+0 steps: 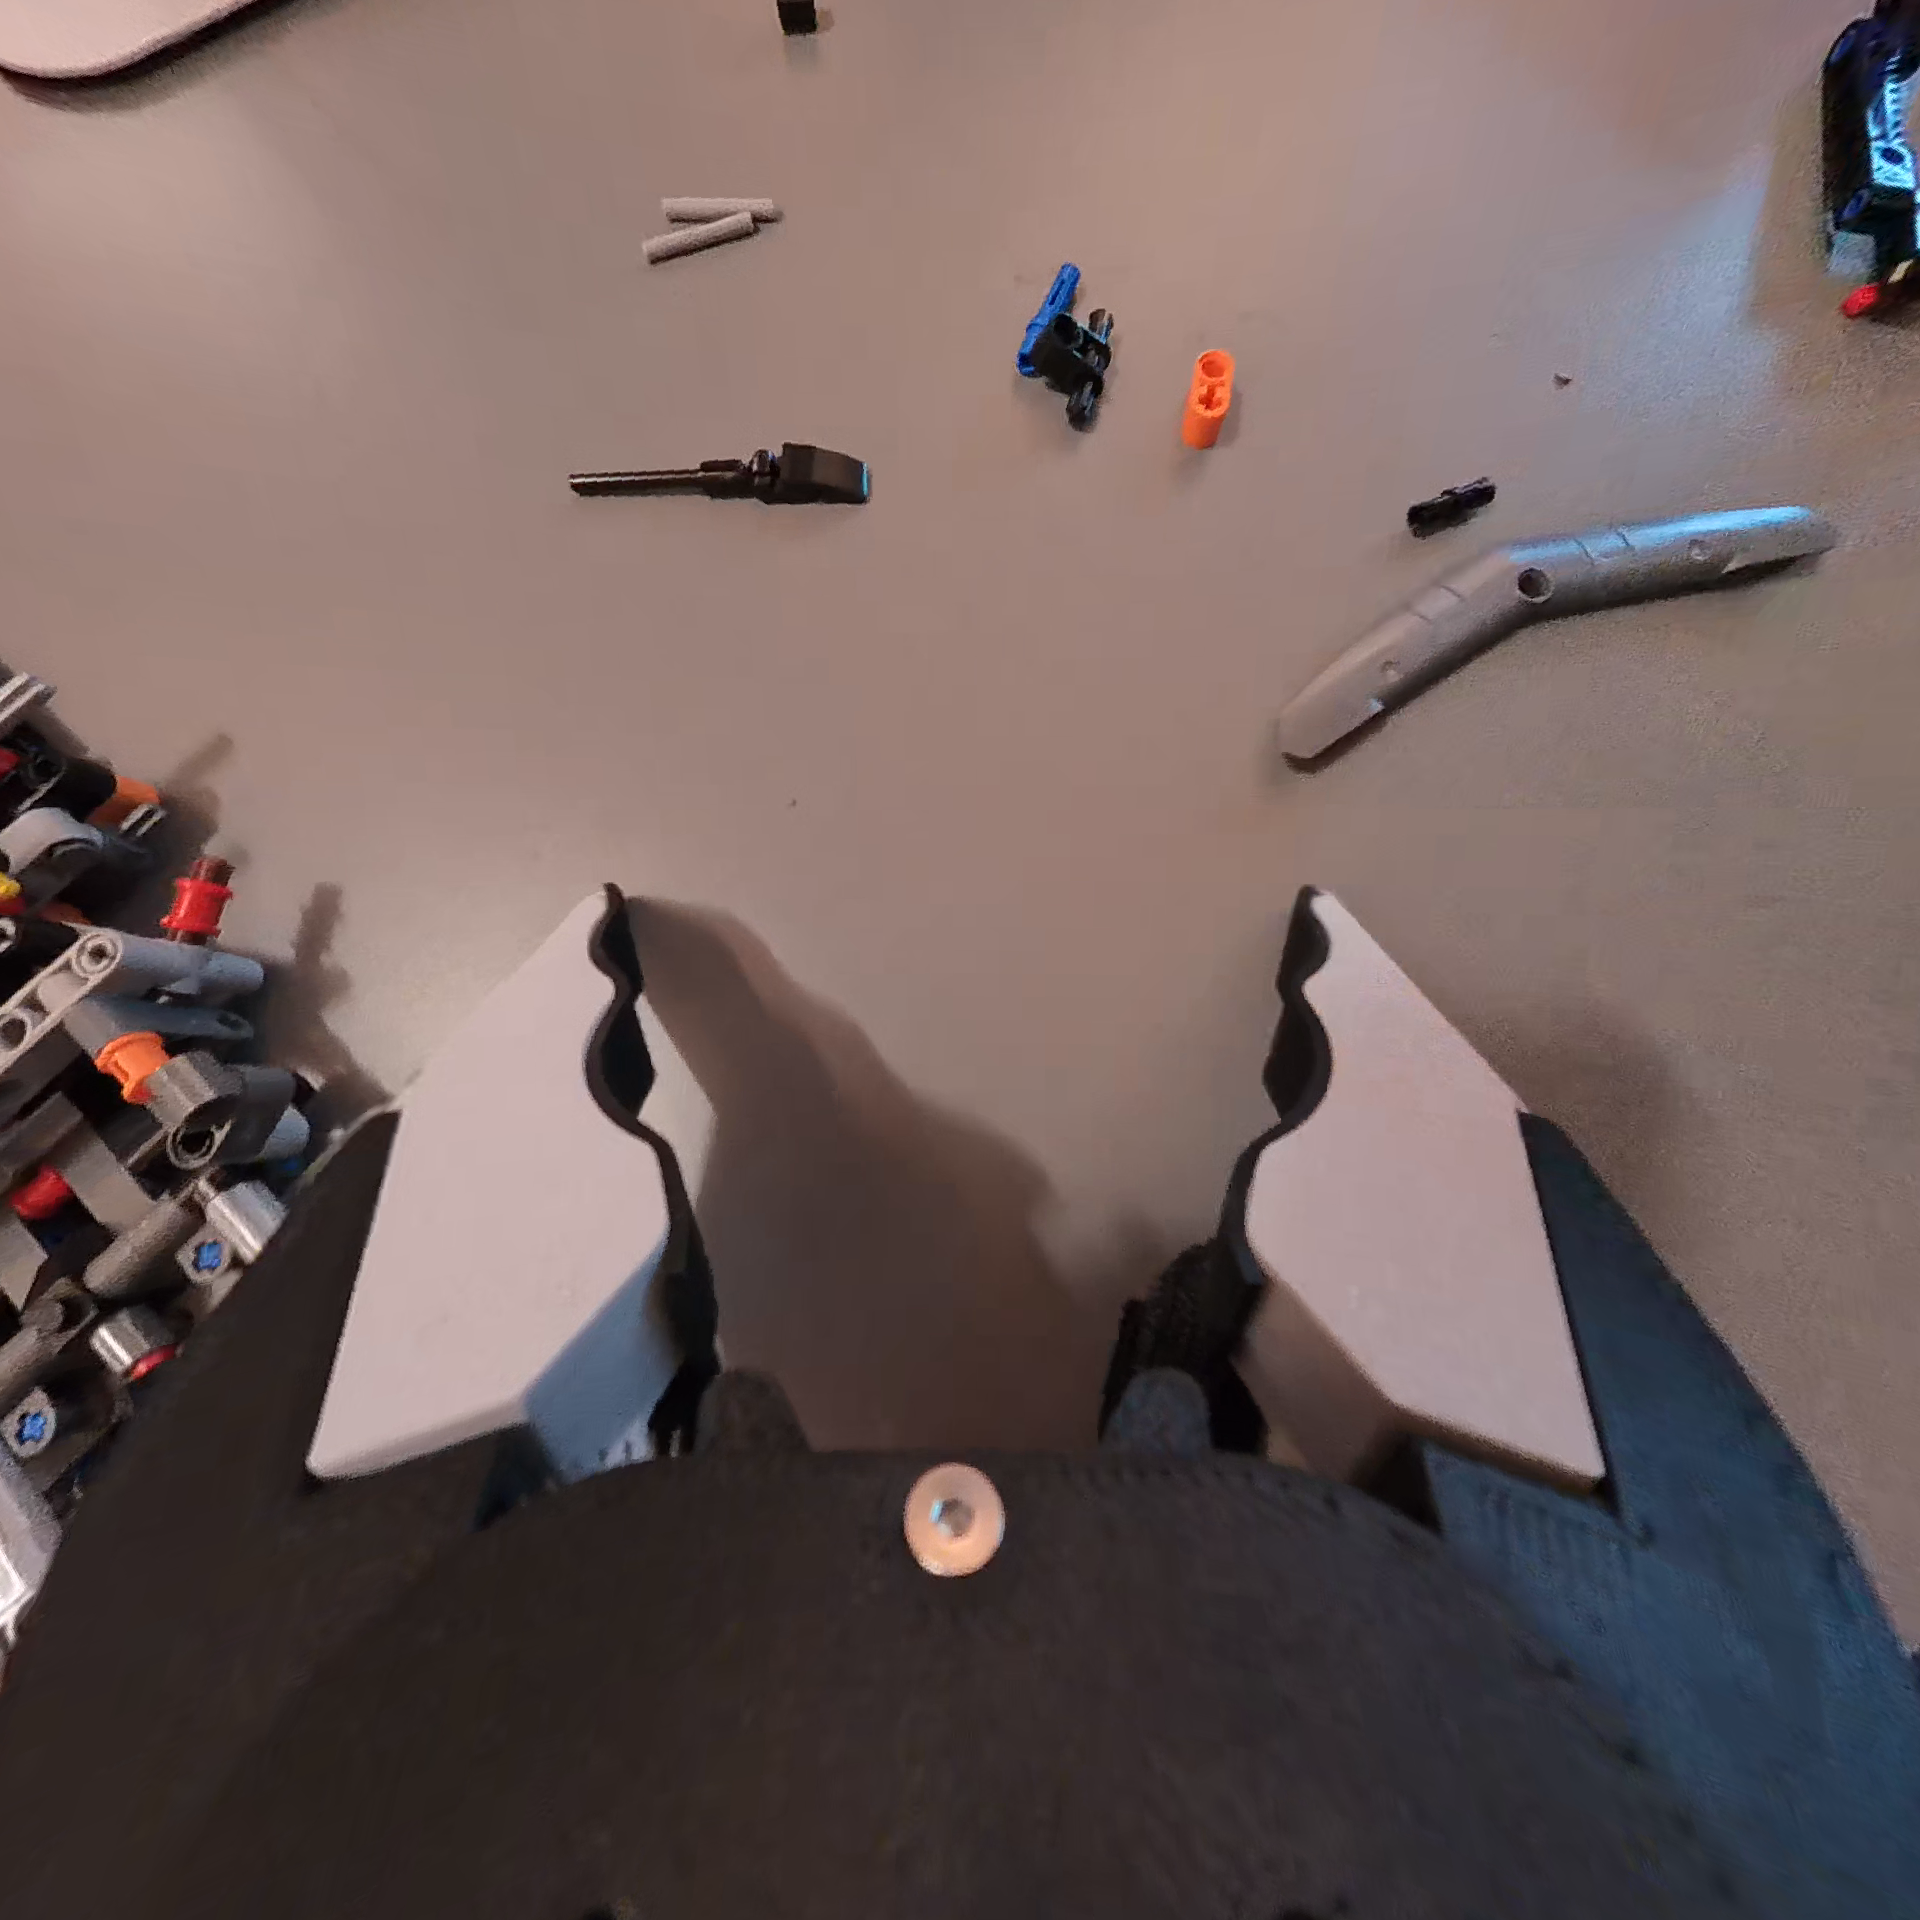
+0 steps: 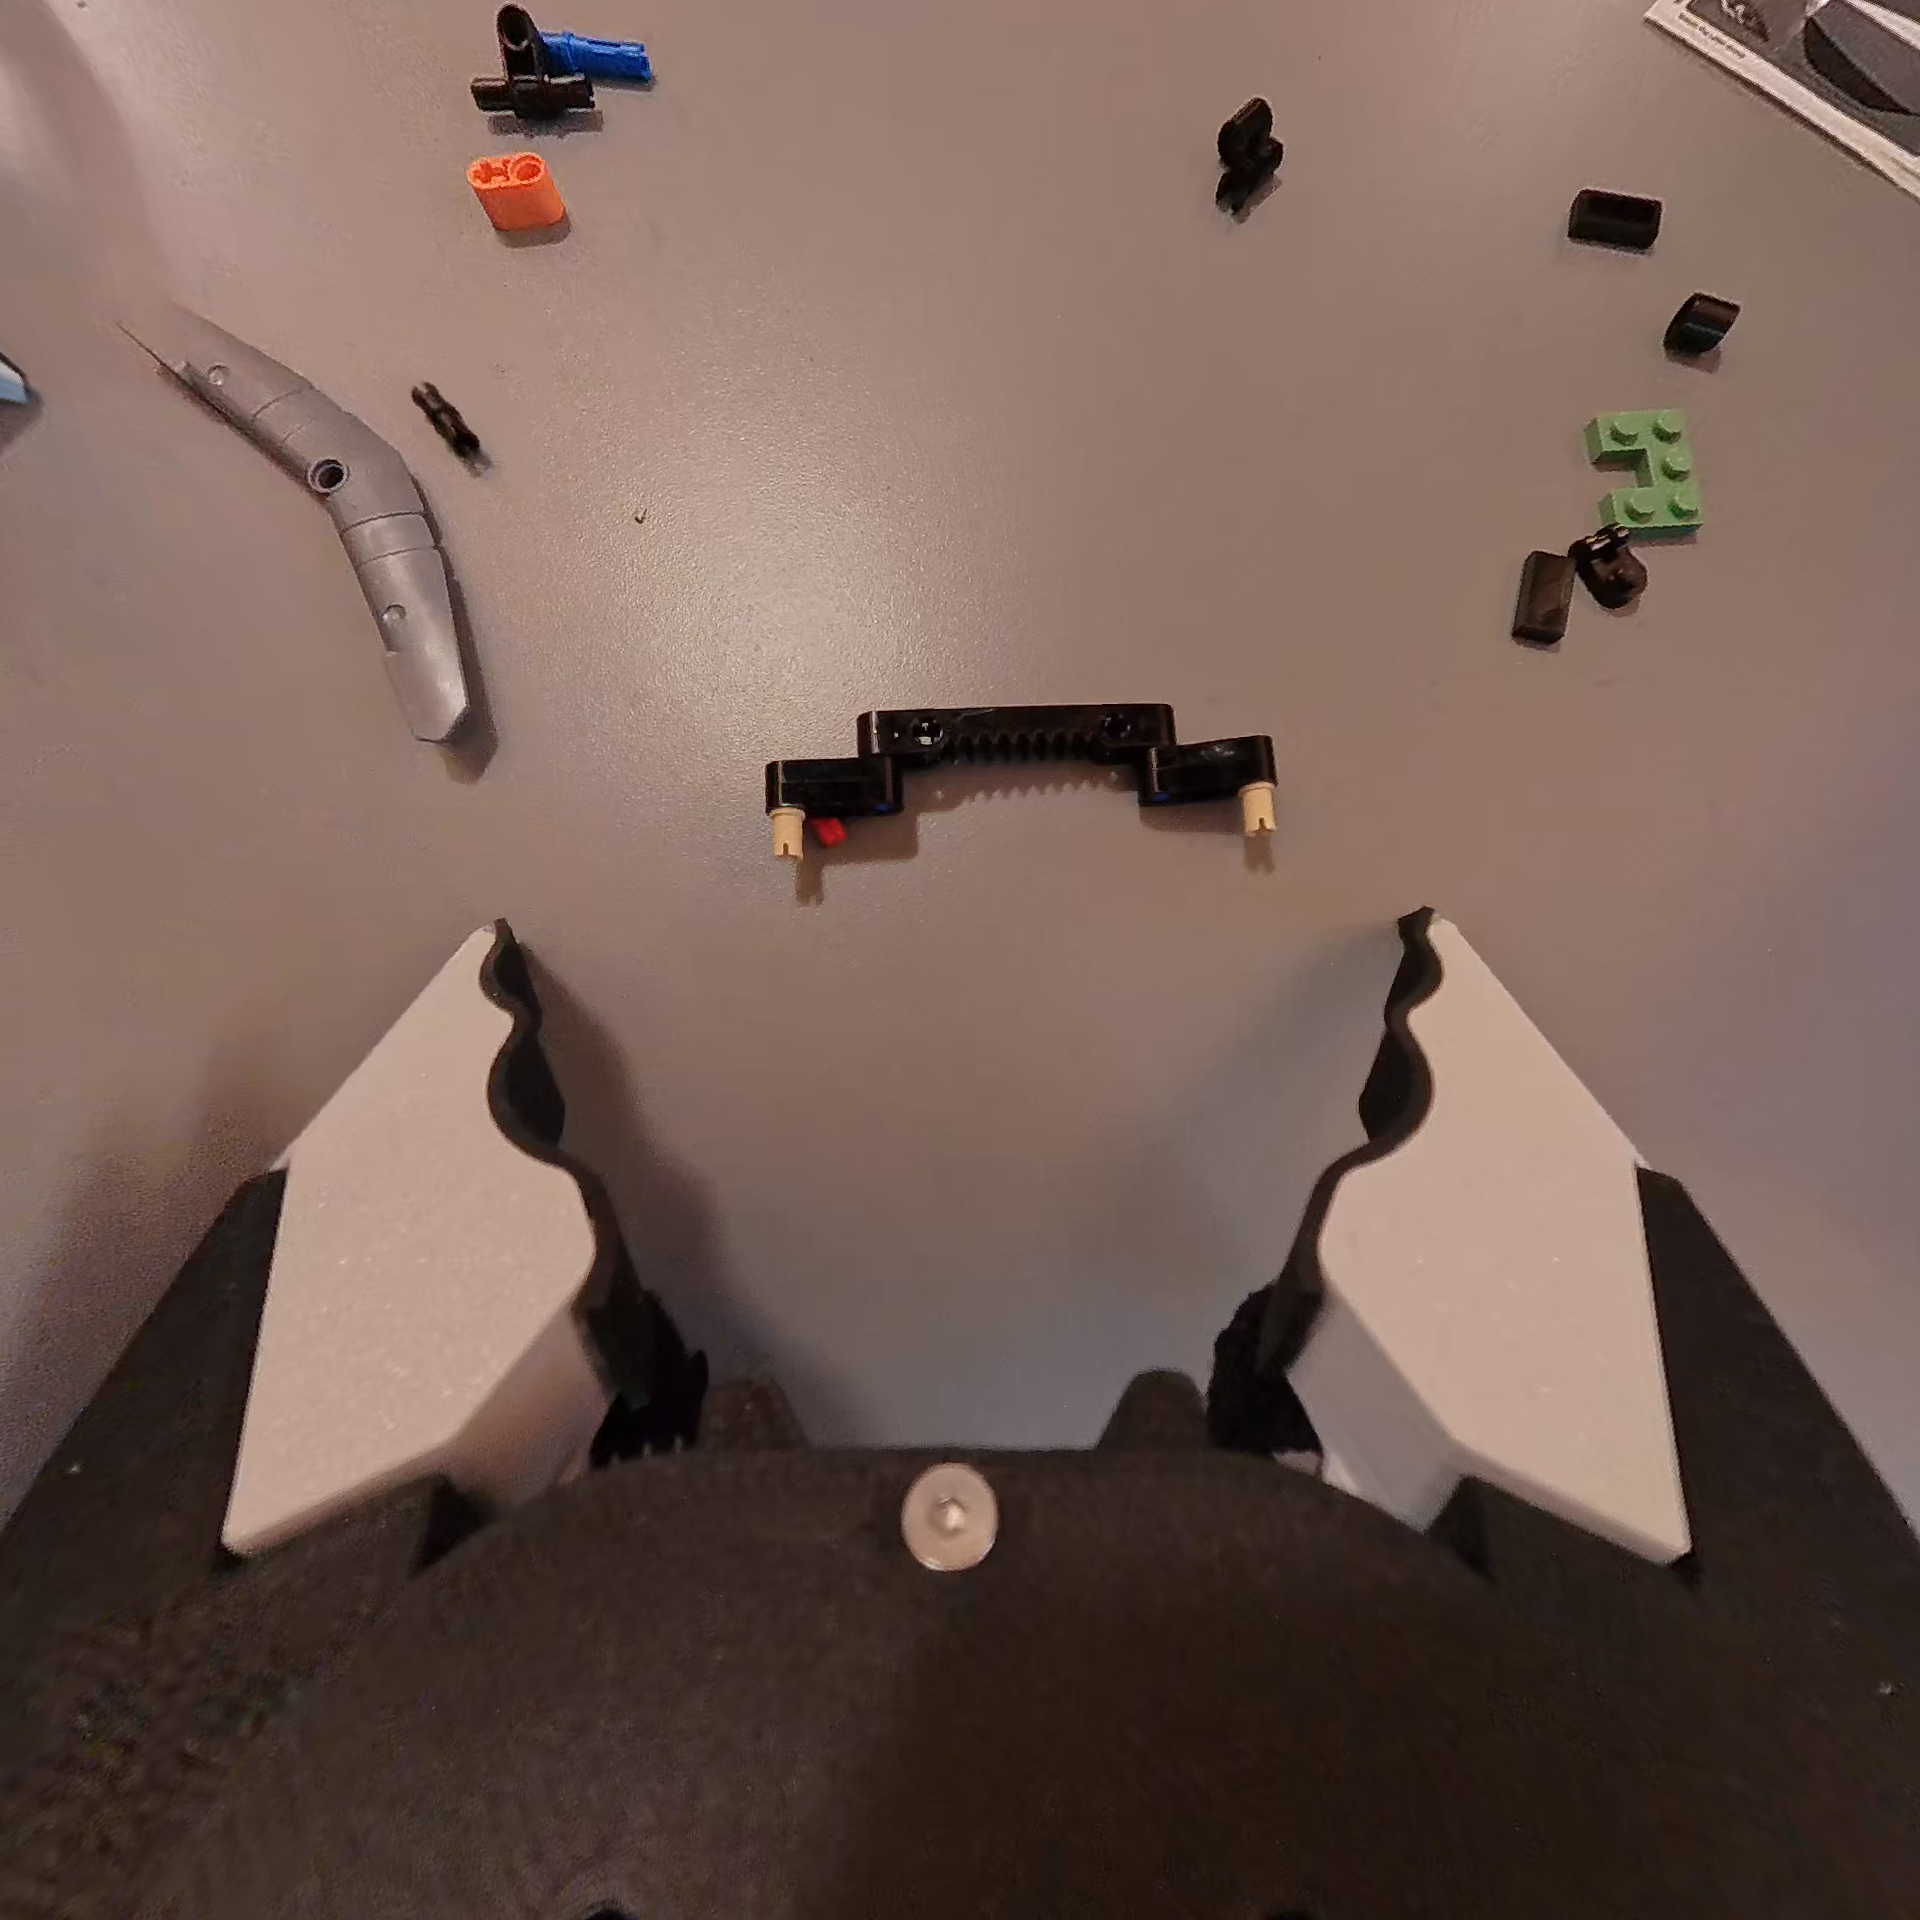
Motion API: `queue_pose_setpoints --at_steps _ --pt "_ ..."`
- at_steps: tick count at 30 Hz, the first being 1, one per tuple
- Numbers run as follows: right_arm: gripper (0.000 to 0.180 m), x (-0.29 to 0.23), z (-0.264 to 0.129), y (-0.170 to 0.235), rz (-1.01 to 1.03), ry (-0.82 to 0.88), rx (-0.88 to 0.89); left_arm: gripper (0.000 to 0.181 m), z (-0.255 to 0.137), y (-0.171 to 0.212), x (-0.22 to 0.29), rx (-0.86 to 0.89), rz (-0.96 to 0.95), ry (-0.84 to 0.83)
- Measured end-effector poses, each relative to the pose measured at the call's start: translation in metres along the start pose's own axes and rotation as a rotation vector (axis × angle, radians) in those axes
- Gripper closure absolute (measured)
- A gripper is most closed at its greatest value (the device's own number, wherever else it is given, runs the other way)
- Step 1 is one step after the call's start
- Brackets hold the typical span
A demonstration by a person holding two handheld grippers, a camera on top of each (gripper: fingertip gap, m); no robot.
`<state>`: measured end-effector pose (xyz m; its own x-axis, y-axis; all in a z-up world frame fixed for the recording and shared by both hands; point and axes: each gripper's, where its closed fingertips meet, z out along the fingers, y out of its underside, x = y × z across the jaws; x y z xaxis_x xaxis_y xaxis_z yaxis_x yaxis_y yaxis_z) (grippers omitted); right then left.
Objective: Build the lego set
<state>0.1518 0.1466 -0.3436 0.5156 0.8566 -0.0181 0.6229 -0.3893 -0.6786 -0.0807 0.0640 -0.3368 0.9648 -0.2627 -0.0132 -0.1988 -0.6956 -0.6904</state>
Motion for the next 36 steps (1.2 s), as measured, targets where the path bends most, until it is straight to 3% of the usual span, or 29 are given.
queue_pose_setpoints --at_steps 7,10,12,23,29,32,36 --pt "0.024 0.0 0.0 0.0 0.0 0.0 0.0 0.085 -0.006 -0.001 -0.001 0.036 0.036 -0.037" --pt "0.024 0.0 0.0 0.0 0.0 0.0 0.0 0.067 -0.009 -0.005 -0.011 0.058 0.096 -0.103" --pt "0.024 0.0 0.0 0.0 0.0 0.0 0.0 0.07 -0.008 -0.003 -0.009 0.052 0.085 -0.084" --pt "0.024 -0.002 0.002 -0.003 -0.032 -0.026 0.001 0.113 -0.013 0.005 0.0 0.042 0.055 0.002" --pt "0.024 0.0 0.001 -0.001 -0.023 -0.02 0.0 0.115 -0.017 0.005 -0.004 0.051 0.039 -0.064" --pt "0.024 -0.001 0.001 -0.002 -0.023 -0.019 0.0 0.099 -0.019 0.009 -0.013 0.031 -0.013 -0.118" --pt "0.024 -0.004 0.003 -0.002 -0.047 -0.042 -0.006 0.114 -0.025 0.013 -0.01 0.022 -0.004 -0.161"
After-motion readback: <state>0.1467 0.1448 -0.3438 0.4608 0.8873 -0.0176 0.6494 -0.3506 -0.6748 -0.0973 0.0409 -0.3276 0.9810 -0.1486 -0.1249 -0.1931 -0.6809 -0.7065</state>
